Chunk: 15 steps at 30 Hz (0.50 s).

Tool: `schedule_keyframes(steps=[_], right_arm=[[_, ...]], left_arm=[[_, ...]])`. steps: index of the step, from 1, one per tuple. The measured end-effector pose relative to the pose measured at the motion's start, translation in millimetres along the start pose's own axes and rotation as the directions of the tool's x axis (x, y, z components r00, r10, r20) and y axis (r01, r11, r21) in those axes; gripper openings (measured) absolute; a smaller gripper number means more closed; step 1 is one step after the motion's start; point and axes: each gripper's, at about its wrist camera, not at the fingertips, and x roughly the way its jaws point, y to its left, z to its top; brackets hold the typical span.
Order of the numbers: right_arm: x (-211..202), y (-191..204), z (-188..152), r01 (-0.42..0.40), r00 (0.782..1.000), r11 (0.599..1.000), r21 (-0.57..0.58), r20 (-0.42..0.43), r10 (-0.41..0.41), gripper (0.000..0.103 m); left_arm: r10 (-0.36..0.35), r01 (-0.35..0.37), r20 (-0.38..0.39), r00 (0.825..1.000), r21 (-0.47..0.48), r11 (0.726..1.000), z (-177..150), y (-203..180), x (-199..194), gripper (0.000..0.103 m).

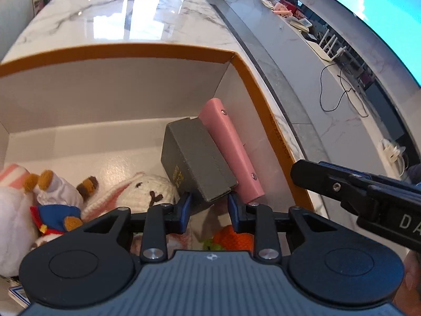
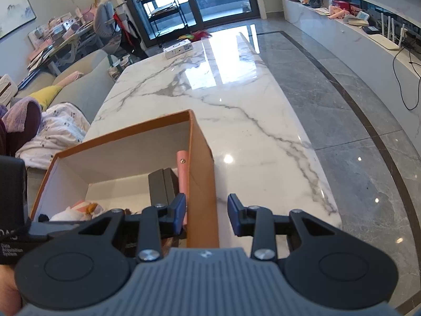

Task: Organize objects
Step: 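Lower grey box and pink wallet into the orange box and release, then withdraw both open tools from the box toward the gold box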

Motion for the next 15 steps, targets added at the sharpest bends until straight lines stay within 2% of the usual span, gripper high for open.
schedule_keyframes(steps=[5,10,12,15], right_arm=[[-8,2,-4,0.017,1.000,1.000,-0.014,0.010,-0.016,0.042],[-23,3,-9,0.023,0.999,1.000,-0.016,0.028,-0.023,0.044],[-32,4,-15,0.013,0.999,1.000,-0.014,0.046,-0.012,0.050],[-47,10,-25,-0.022,0.997,1.000,-0.018,0.073,0.023,0.051]], left_arm=[[-0.002,0.000,0.035,0.999,0.042,0.999,-8,-4,-17,0.033],[0.008,-0.020,0.111,0.994,0.103,0.994,-15,-12,-52,0.033],[0.000,-0.015,0.136,0.991,0.111,0.994,-21,-13,-68,0.033],[0.014,-0.037,0.168,0.986,0.138,0.990,-31,-17,-95,0.034]])
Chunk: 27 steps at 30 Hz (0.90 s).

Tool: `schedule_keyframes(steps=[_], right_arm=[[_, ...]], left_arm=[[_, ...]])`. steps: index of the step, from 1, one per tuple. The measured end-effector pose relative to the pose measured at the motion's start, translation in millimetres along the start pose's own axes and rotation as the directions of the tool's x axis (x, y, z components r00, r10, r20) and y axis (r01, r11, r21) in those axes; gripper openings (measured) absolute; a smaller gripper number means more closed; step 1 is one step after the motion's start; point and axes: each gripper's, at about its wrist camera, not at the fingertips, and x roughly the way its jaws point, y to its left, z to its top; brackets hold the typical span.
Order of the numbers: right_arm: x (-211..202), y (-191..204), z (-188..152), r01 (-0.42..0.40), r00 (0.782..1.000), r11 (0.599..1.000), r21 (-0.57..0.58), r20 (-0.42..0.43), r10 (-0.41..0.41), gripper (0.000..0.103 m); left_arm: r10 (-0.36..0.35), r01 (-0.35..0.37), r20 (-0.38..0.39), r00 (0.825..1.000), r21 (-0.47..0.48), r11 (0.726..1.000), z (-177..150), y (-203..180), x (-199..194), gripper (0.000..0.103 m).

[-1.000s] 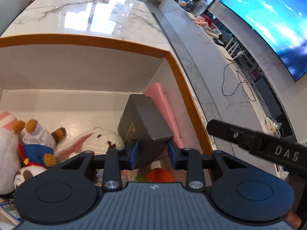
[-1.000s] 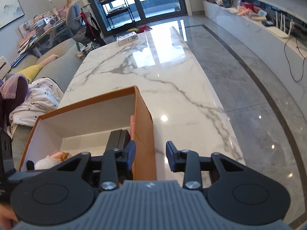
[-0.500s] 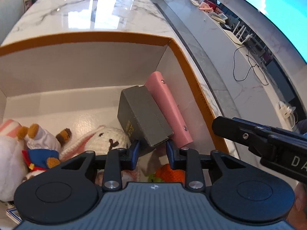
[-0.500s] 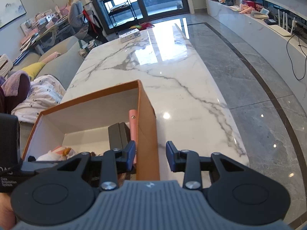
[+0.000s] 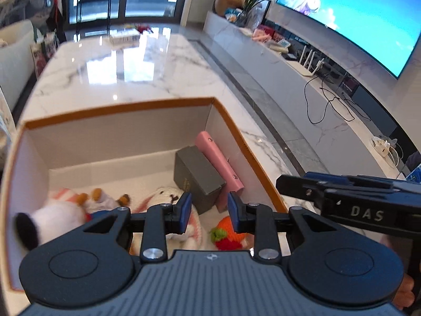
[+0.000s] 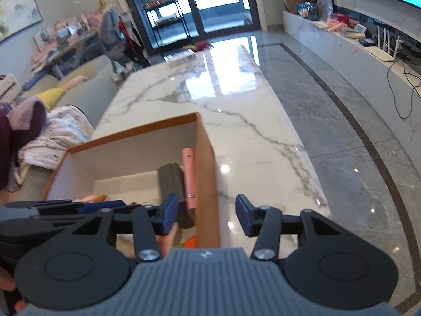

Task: Organize objects
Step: 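Withdraw both open tools from the box toward the gold box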

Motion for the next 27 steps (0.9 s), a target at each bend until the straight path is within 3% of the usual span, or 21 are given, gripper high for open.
schedule_keyframes(steps=[11,17,21,24,27], right_arm=[[-46,35,-43,-0.069,0.996,0.996,-0.058,0.052,0.072,0.054],[-36,53,-78,-0.087,0.996,0.993,-0.075,-0.036,0.084,0.055],[-26,68,-107,-0.092,0.991,0.990,-0.110,-0.104,0.081,0.062],[-17,78,-125,-0.099,0.985,0.985,-0.139,-0.153,0.077,0.062],[-10,88,-136,-0.107,0.981,0.982,-0.158,-0.180,0.078,0.062]], left_arm=[[0.045,-0.049,0.059,0.997,0.072,0.996,-27,-7,-80,0.035],[0.094,-0.094,0.020,0.995,0.031,0.995,-56,11,-92,0.037],[0.120,-0.120,-0.010,0.993,-0.011,0.993,-78,30,-91,0.053],[0.133,-0.134,-0.035,0.991,-0.039,0.990,-94,43,-87,0.053],[0.195,-0.196,-0.025,0.981,-0.048,0.980,-107,53,-86,0.055]])
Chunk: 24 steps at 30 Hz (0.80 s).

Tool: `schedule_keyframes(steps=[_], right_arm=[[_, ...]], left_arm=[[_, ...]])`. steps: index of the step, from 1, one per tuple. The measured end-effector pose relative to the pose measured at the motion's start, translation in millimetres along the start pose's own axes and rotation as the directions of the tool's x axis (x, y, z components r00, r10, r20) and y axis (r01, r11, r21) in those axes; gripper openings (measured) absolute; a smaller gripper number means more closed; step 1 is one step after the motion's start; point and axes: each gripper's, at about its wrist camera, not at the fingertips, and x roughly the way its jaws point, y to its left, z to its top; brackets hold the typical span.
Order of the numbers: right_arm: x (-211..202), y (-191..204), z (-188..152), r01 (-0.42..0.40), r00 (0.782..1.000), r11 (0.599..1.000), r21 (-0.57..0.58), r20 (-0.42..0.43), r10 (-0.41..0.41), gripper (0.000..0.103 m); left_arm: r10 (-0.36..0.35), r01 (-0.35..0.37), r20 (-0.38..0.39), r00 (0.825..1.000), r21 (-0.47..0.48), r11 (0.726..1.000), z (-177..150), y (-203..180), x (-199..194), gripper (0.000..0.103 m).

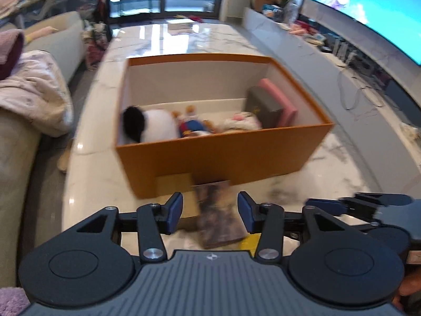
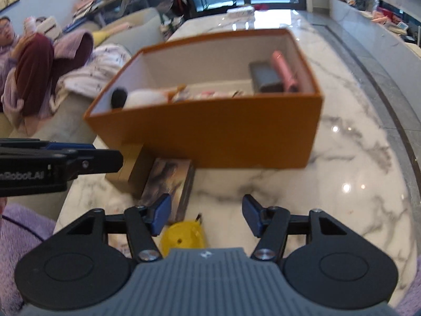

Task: Organize objects
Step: 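Withdraw both open tools from the box toward the gold box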

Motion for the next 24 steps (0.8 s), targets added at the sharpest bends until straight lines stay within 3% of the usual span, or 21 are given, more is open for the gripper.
schedule_keyframes(steps=[5,12,21,24], right_arm=[[14,16,-3,-0.012,0.999,1.000,-0.018,-0.038,0.011,0.063],[30,27,0,-0.001,0.996,0.999,-0.035,-0.086,-0.002,0.067],[53,37,6,-0.020,0.989,0.999,-0.030,-0.147,0.016,0.070],[61,40,7,-0.022,0.985,0.999,-0.027,-0.171,0.017,0.073]], left_arm=[[0.081,-0.081,0.000,0.997,-0.023,0.996,-12,16,13,0.065],[0.026,-0.029,-0.041,0.999,-0.068,0.997,-13,27,36,0.068],[0.026,-0.034,-0.099,0.995,-0.079,0.996,-11,30,61,0.068],[0.020,-0.028,-0.111,0.994,-0.073,0.997,-12,31,64,0.060]])
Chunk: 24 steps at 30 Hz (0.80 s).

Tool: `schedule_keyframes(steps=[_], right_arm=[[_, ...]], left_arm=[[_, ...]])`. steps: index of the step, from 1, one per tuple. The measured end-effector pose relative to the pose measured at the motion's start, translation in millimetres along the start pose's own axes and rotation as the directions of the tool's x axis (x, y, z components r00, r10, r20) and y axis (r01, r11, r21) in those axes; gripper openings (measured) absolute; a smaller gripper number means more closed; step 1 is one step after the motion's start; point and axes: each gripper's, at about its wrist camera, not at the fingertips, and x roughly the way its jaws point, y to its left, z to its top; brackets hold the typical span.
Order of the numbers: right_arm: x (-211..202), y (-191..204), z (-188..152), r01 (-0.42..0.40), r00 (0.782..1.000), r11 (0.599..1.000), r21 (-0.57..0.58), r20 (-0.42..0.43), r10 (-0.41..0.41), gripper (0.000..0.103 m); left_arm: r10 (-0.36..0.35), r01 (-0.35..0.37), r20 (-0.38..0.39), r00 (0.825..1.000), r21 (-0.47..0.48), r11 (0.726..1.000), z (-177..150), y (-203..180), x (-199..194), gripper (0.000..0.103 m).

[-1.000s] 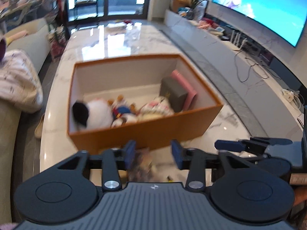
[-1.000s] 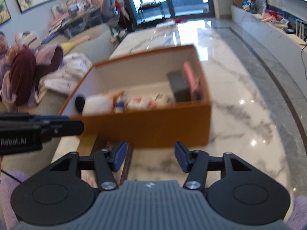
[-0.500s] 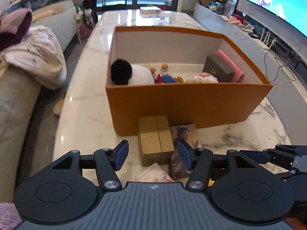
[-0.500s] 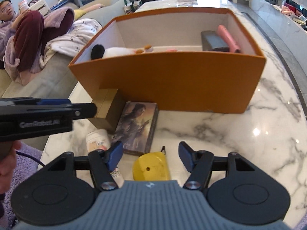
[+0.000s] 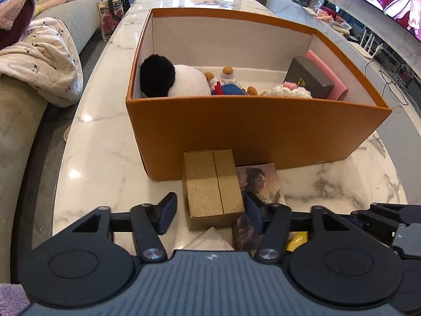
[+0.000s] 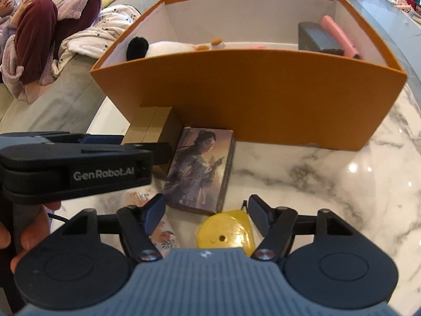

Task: Organize objects
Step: 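Withdraw both open tools from the box toward the gold box, then grasp the gold box with left tool while right tool grasps brown box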

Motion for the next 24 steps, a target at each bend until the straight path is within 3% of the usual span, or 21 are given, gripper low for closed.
schedule_keyframes(steps=[4,16,18,20,24], right_arm=[[8,4,3,-0.002,1.000,1.000,-0.003,-0.019,0.002,0.075],[29,16,8,0.060,0.998,0.997,-0.047,-0.014,-0.061,0.079],[30,19,5,0.090,0.996,0.993,-0.077,-0.012,-0.091,0.078],[31,17,1,0.110,0.994,0.990,-0.086,-0.006,-0.111,0.064],[23,8,-2,0.105,0.994,0.993,-0.057,-0.012,-0.106,0.061]], left_arm=[[-0.018,0.018,-0.003,1.000,0.004,1.000,-1,2,-1,0.056],[0.037,-0.037,-0.001,0.999,-0.040,0.998,-7,25,-11,0.055],[0.038,-0.038,0.000,0.999,-0.039,0.999,-8,24,-11,0.055],[0.029,-0.029,-0.001,1.000,-0.038,0.999,-9,23,-11,0.055],[-0.009,0.009,-0.002,1.000,-0.032,0.999,-10,18,-12,0.055]])
